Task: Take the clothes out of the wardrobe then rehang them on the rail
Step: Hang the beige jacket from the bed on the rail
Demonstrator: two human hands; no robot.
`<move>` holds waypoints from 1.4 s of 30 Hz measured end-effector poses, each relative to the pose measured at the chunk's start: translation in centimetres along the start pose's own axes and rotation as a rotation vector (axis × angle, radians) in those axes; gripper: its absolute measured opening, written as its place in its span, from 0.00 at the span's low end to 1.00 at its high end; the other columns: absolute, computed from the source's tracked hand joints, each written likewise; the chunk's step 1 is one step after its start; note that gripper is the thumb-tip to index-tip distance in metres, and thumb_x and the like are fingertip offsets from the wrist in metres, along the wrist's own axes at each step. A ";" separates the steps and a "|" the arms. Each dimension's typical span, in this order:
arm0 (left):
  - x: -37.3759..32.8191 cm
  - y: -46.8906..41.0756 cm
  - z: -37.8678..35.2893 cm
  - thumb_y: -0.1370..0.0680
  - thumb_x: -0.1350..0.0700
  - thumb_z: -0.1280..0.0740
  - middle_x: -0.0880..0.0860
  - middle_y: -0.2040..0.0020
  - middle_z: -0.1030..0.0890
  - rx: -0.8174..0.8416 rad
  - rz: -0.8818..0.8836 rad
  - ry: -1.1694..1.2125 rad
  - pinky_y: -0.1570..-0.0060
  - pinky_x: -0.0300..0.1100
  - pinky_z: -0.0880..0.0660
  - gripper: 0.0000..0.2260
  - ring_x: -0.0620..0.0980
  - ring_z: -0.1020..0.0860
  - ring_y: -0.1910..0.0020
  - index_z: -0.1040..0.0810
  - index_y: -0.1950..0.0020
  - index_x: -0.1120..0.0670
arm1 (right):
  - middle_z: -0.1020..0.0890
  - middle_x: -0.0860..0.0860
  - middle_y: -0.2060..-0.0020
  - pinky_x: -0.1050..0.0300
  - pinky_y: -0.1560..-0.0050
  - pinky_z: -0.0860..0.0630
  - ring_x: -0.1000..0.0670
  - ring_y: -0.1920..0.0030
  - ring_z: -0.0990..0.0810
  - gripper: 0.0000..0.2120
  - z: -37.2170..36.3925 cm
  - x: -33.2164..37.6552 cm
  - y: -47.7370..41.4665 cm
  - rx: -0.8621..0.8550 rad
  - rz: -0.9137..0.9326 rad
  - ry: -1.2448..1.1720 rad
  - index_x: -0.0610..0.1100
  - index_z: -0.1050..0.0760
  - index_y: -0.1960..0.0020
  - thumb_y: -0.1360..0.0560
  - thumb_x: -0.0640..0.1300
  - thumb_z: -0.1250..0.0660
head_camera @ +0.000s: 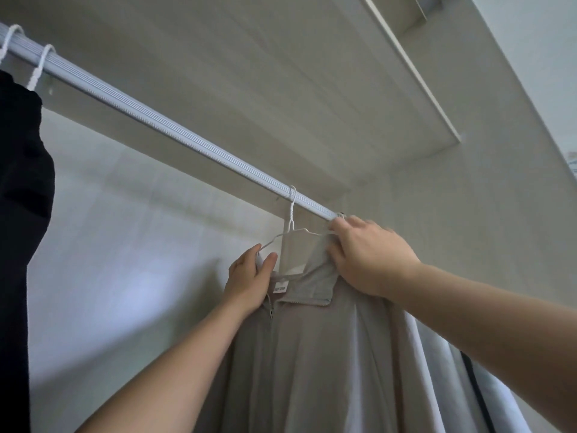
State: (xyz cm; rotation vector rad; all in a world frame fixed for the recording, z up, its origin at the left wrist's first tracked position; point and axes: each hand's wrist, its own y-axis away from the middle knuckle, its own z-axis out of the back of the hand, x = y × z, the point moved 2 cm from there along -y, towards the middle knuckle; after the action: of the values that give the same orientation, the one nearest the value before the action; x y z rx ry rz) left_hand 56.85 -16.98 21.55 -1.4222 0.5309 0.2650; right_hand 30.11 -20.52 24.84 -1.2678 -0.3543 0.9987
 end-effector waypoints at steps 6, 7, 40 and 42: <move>0.3 0.5 -3.5 0.30 0.25 0.52 0.45 0.22 0.39 0.014 -0.062 -0.027 0.26 0.49 0.46 0.38 0.44 0.46 0.24 0.45 0.22 0.38 | 0.52 0.53 0.20 0.44 0.28 0.43 0.52 0.21 0.53 0.39 -1.9 -1.1 1.7 0.147 0.204 0.292 0.48 0.58 0.20 0.23 0.68 0.55; 0.2 0.6 -4.1 0.30 0.25 0.52 0.44 0.22 0.40 0.021 -0.076 -0.027 0.26 0.48 0.46 0.37 0.44 0.46 0.24 0.46 0.22 0.37 | 0.56 0.53 0.20 0.43 0.26 0.47 0.52 0.21 0.56 0.41 -2.3 -1.6 1.8 0.188 0.182 0.299 0.48 0.60 0.20 0.23 0.69 0.56; -4.9 9.0 -10.4 0.25 0.28 0.50 0.47 0.18 0.51 0.093 -0.135 -0.194 0.23 0.53 0.56 0.34 0.52 0.56 0.20 0.51 0.21 0.36 | 0.61 0.49 0.21 0.40 0.24 0.64 0.49 0.22 0.65 0.50 -5.5 -8.7 10.7 0.277 0.058 0.322 0.46 0.63 0.20 0.31 0.76 0.61; -6.5 12.2 -10.6 0.28 0.27 0.52 0.46 0.18 0.51 0.109 -0.199 -0.163 0.23 0.52 0.55 0.36 0.51 0.55 0.20 0.51 0.21 0.35 | 0.61 0.50 0.21 0.39 0.24 0.64 0.49 0.22 0.64 0.50 -4.2 -9.0 13.5 0.300 0.050 0.303 0.47 0.63 0.20 0.32 0.77 0.64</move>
State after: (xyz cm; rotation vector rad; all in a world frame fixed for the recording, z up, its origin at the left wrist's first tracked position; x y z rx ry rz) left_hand 43.37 -24.70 13.64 -1.3235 0.2638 0.1874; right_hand 22.36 -30.60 13.89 -1.1347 0.0612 0.8483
